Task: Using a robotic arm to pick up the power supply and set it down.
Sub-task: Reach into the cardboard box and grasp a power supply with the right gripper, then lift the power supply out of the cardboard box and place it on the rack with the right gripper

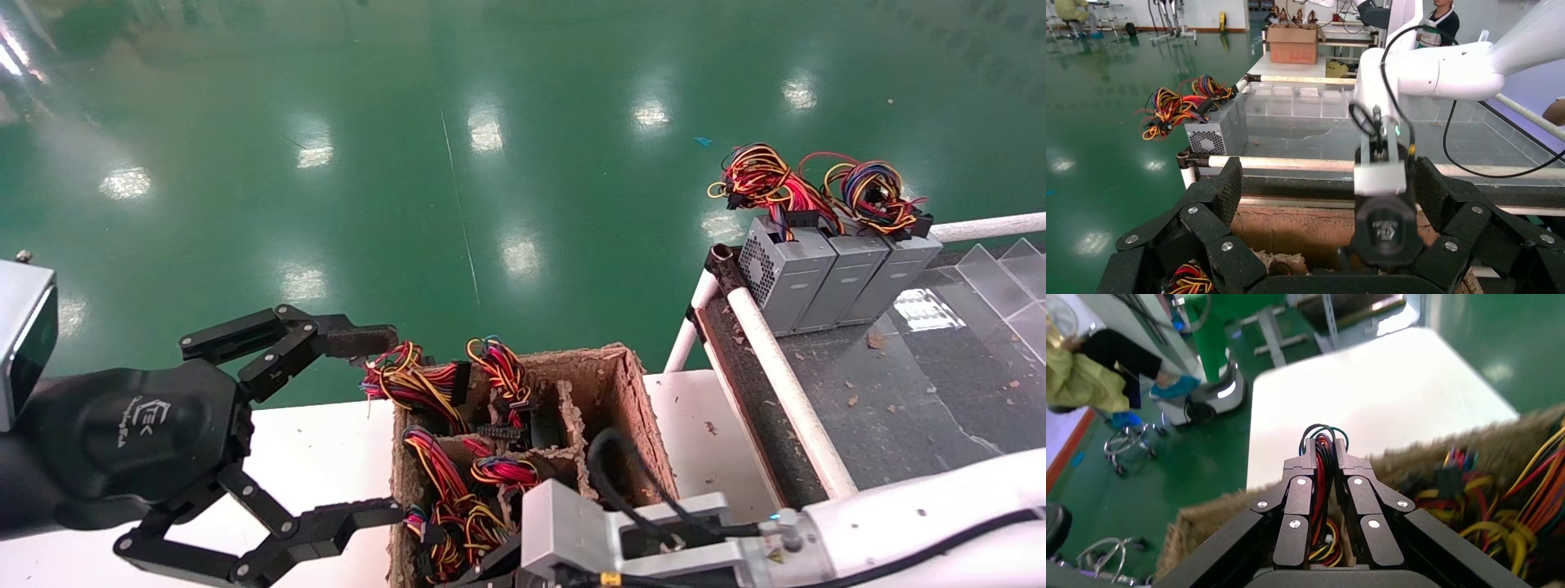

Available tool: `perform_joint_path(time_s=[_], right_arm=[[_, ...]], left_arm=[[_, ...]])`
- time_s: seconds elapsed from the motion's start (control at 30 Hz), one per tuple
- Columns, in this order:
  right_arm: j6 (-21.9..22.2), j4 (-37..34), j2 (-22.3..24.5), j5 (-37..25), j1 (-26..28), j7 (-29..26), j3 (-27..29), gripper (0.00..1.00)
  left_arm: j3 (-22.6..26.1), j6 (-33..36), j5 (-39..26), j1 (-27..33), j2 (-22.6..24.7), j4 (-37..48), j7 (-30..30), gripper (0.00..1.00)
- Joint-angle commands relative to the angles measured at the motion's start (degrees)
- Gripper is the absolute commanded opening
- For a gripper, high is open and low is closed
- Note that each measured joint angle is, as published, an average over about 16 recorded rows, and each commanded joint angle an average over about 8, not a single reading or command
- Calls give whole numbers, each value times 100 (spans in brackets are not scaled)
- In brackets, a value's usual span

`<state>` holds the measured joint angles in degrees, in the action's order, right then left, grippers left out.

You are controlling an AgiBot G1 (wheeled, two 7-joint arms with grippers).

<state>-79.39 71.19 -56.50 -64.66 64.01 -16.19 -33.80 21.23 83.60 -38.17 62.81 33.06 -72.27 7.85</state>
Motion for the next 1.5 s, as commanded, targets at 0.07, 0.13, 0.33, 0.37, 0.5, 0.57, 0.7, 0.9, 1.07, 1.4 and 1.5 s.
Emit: perform_joint_path(time_s=[0.07, 0.13, 0.33, 0.37, 0.5, 0.57, 0.7, 0.9, 1.07, 1.4, 1.5], right_arm=[[16, 201, 125, 215, -50, -38, 138, 0], [32, 307, 223, 380, -92, -39, 251, 0], [65, 487, 528, 808, -189, 29, 588, 0], [67, 501, 583, 876, -201, 46, 646, 0], [64, 536, 824, 1144, -246, 138, 891, 0], [70, 543, 942, 1282, -273, 191, 1020, 0], [89, 535, 1192, 1622, -351, 293, 1319, 0], [61, 430, 1554, 2116, -296, 377, 1762, 0], [69, 277, 1875, 2353, -63, 512, 2125, 0], [500, 150, 2659, 1789, 383, 921, 2522, 0], [677, 61, 2895, 1455, 518, 903, 2513, 0]], left_arm=[[0, 0, 0, 0, 0, 0, 0, 100], [0, 0, 0, 0, 0, 0, 0, 100], [0, 0, 0, 0, 0, 0, 0, 100], [1, 0, 0, 0, 0, 0, 0, 100], [1, 0, 0, 0, 0, 0, 0, 100], [1, 0, 1, 0, 0, 0, 0, 100], [1, 0, 1, 0, 0, 0, 0, 100], [1, 0, 1, 0, 0, 0, -1, 100], [1, -1, 1, 0, -1, 0, -1, 100], [2, -1, 1, 0, -1, 0, -1, 100], [2, -1, 1, 1, -1, 0, -1, 100]])
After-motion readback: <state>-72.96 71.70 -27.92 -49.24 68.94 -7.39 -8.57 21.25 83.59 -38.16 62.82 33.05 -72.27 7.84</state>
